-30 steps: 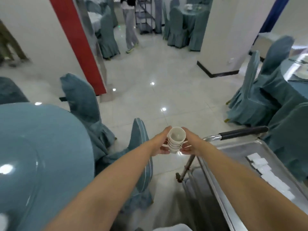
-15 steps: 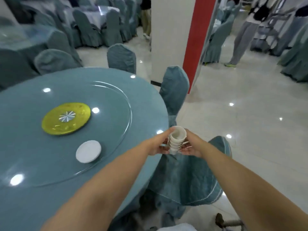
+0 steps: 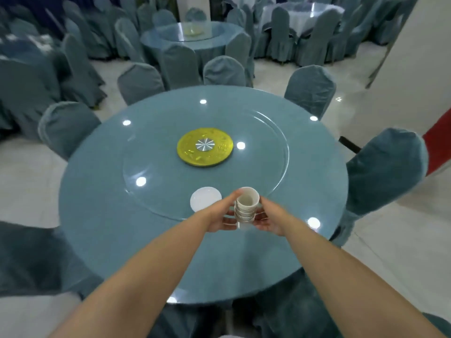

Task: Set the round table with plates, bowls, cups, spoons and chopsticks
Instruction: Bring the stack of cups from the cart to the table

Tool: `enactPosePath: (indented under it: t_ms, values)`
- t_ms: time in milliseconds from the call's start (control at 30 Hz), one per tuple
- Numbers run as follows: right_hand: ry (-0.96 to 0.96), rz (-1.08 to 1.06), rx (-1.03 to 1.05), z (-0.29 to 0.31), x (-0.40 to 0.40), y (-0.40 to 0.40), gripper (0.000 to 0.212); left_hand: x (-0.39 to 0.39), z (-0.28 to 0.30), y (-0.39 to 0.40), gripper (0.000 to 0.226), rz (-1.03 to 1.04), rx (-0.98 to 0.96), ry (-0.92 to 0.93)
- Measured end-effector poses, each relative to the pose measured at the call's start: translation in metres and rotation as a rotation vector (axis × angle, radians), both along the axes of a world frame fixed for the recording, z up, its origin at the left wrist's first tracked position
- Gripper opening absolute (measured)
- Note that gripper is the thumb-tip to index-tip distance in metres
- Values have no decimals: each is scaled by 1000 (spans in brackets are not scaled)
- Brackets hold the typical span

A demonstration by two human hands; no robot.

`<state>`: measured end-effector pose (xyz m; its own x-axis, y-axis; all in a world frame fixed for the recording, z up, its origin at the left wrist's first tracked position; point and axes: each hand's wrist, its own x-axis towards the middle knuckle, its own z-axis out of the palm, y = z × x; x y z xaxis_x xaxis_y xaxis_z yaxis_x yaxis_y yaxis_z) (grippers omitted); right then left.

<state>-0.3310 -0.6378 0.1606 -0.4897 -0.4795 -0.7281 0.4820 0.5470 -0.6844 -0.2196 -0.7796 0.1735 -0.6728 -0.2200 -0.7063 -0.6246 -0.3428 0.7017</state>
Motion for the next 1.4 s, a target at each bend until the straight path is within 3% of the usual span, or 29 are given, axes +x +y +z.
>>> enactPosePath:
  t_ms: [267, 400, 567, 800, 1167, 1400]
  values:
    - [-67, 157, -26, -25, 13, -101, 41, 44, -20, -63, 86, 320, 13, -32]
    - [-87, 211, -34, -33, 26, -149, 46, 60, -32, -101, 74, 399, -3, -48]
    - [-145, 217, -63, -35, 37, -215, 34, 67, -40, -159, 68, 479, -18, -48]
    - [-148, 217, -23, -55, 41, -301, 41, 63, -68, -244, 54, 529, -18, -54]
    - [-187, 189, 47, -90, 48, -352, 36, 61, -102, -291, 43, 522, 19, -61]
    - [-186, 154, 47, -95, 50, -351, 38, 68, -111, -291, 63, 595, 66, -39]
